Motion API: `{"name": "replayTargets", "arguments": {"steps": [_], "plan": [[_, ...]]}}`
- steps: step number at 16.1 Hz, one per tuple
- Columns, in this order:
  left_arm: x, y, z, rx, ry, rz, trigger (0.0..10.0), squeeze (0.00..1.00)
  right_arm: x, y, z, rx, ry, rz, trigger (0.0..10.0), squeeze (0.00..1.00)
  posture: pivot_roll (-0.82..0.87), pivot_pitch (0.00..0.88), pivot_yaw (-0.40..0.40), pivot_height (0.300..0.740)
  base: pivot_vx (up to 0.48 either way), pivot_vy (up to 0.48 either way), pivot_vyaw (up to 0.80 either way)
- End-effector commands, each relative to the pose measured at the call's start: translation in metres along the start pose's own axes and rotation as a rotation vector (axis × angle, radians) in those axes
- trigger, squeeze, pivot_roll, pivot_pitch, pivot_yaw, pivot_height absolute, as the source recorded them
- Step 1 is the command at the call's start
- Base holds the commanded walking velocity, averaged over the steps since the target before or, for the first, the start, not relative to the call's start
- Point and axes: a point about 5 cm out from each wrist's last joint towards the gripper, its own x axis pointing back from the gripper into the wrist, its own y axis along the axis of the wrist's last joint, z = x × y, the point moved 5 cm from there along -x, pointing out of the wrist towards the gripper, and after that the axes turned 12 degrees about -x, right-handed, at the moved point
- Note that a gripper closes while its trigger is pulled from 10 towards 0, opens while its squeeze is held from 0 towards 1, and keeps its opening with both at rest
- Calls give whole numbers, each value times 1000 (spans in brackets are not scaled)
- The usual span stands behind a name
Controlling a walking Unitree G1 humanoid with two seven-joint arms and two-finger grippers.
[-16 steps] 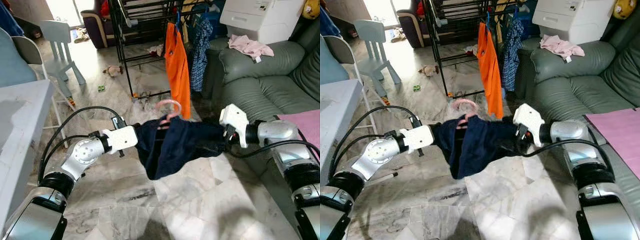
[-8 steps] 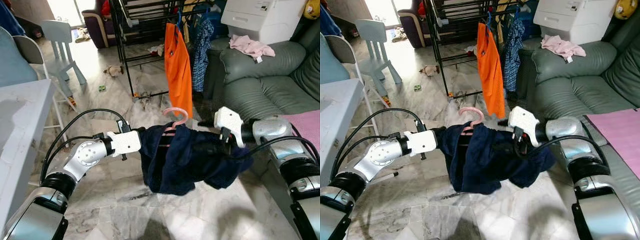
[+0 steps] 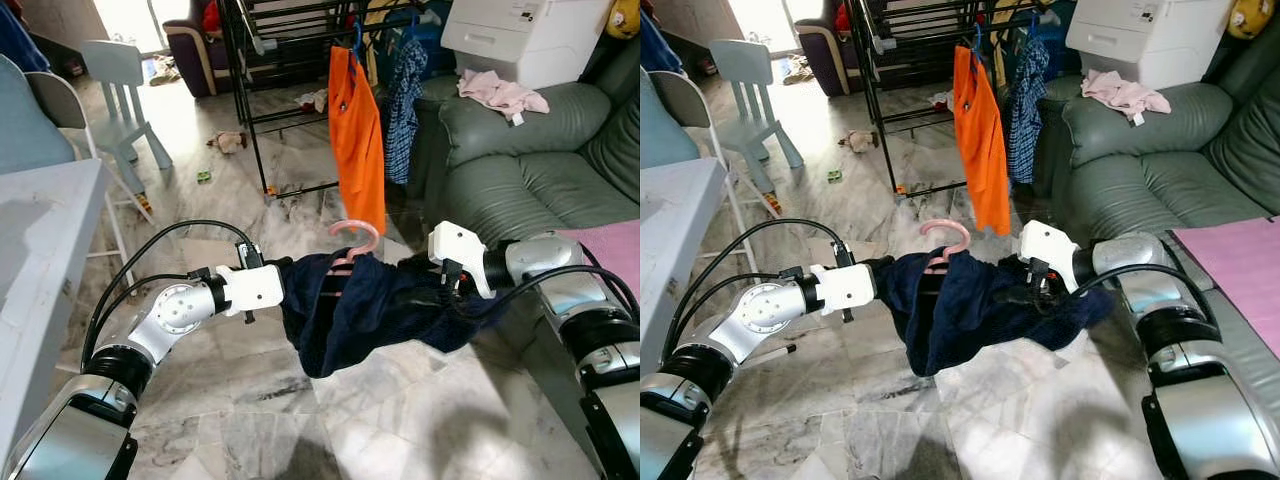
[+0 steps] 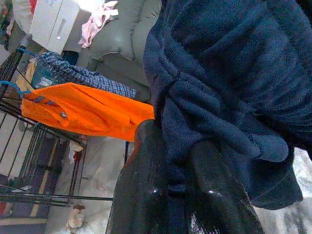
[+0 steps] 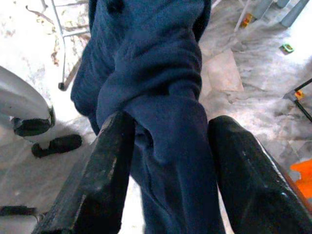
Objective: Hang hanger
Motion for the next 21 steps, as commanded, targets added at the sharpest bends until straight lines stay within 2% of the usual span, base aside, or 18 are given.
{"name": "replayTargets", "arguments": {"steps": [1,8,18,19,20,21], "plan": [[-1,3,10,-25,22,-18,0,0,2,6,-2,26,16,9,0,0,-133,0,52,740,0,0,0],[-2,5,11,-24,32,-26,0,0,-2,-13,7,-16,49,50,0,0,-132,0,51,740,0,0,0],[-1,8,24,-21,108,-43,0,0,-11,-24,4,-41,-35,44,0,0,-126,0,47,740,0,0,0],[-1,8,25,-21,113,-43,0,0,-12,-23,3,-63,-45,32,6078,0,-126,0,47,740,0,0,0],[-1,9,27,-22,122,-46,0,0,-12,-21,2,-89,-45,10,10000,1000,-126,0,48,740,0,0,0],[-1,9,28,-23,125,-46,0,0,-12,-19,1,-81,-50,5,10000,1000,-126,0,48,740,0,0,0]]}}
